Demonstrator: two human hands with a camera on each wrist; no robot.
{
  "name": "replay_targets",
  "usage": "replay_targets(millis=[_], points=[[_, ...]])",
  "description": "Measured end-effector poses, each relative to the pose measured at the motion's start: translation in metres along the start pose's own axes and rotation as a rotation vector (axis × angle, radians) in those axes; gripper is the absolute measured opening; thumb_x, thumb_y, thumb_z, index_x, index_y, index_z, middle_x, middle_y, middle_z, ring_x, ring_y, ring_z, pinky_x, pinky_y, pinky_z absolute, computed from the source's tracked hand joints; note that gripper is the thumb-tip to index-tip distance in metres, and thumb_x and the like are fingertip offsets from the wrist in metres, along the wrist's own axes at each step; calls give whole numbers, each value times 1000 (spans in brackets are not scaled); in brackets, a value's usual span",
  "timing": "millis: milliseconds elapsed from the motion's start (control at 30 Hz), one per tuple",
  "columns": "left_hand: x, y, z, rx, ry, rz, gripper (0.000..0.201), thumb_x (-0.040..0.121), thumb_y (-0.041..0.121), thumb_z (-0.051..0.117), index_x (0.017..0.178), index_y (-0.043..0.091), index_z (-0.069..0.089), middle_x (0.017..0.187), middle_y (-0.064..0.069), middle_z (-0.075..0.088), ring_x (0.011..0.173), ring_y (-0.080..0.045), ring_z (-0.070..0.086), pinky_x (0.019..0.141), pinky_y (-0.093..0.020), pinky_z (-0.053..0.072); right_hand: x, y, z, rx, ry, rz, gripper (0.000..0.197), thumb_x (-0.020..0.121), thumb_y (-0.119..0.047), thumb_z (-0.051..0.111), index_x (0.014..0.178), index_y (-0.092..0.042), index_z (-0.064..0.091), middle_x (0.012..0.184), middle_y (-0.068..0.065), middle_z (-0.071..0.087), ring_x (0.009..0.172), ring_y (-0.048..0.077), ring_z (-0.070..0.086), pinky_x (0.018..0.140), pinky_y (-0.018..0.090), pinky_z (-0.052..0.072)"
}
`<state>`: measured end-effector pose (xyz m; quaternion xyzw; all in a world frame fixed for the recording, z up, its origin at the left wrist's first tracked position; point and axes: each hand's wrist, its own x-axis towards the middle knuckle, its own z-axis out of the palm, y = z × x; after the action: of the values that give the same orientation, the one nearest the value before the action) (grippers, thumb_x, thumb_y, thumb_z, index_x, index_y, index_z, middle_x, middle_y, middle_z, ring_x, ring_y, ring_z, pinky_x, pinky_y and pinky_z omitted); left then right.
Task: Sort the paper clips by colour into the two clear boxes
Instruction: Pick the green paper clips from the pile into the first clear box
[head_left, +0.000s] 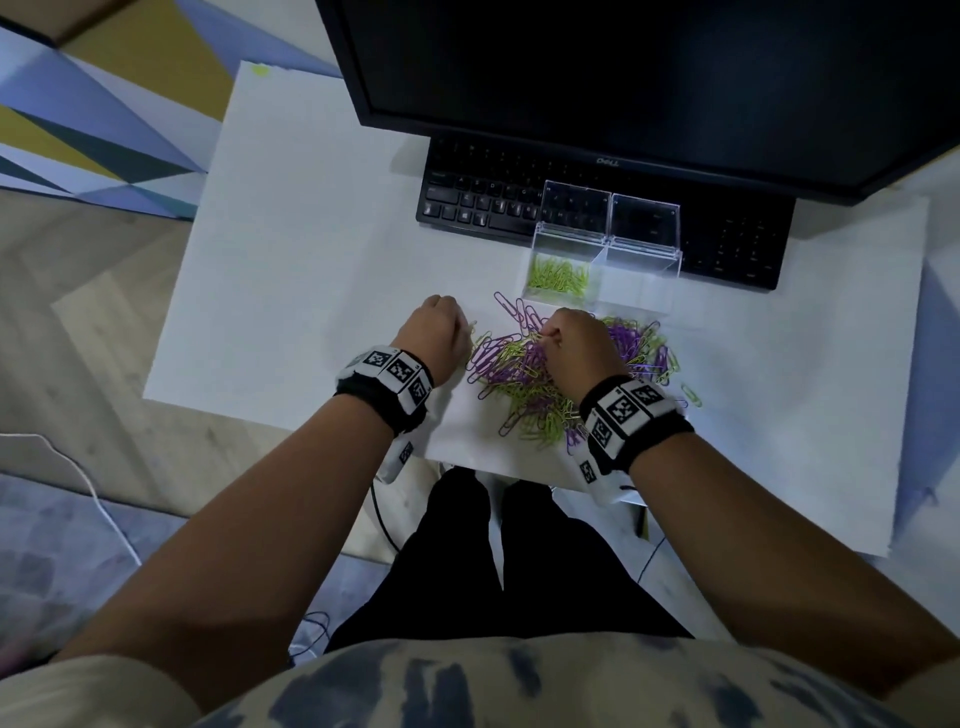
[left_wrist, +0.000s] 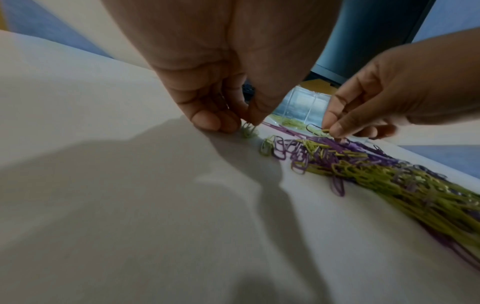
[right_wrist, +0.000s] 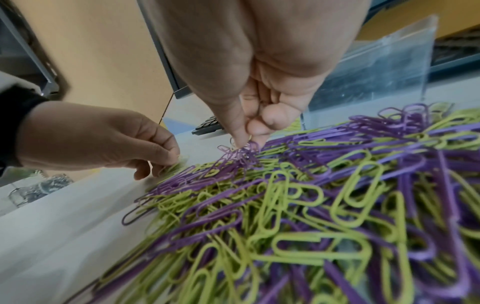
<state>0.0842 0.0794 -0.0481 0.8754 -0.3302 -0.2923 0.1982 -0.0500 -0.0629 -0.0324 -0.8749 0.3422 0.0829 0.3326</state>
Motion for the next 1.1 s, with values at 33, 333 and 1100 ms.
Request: replay_targets(millis=[33,333,1100], points=[[0,1,-2,-30,12,0,13,93,14,46,96,3,53,99,-14,58,84,-28,56,75,-36,46,-2,0,-1,20,7,4,16,92,-5,52,95,1,66,100,16,65,92,28,61,79,32,50],[10,-8,-16,-761,40,-270,27,93,3,44,99,20,63,77,-4,62,68,-19,58,65,-28,48,-10,8,-1,206,59,52,31,94,-5,43,117,-5,63,122,13,62,108,23,60,92,28,47],[-4,-3,-6,22,-67,-44,19,89,16,56,107,9,56,105,-9,59,95,-27,58,81,-31,44,4,-11,20,-80,-118,-153,10,92,-12,52,87,-7,59,93,9,61,88,26,56,75,33,45]])
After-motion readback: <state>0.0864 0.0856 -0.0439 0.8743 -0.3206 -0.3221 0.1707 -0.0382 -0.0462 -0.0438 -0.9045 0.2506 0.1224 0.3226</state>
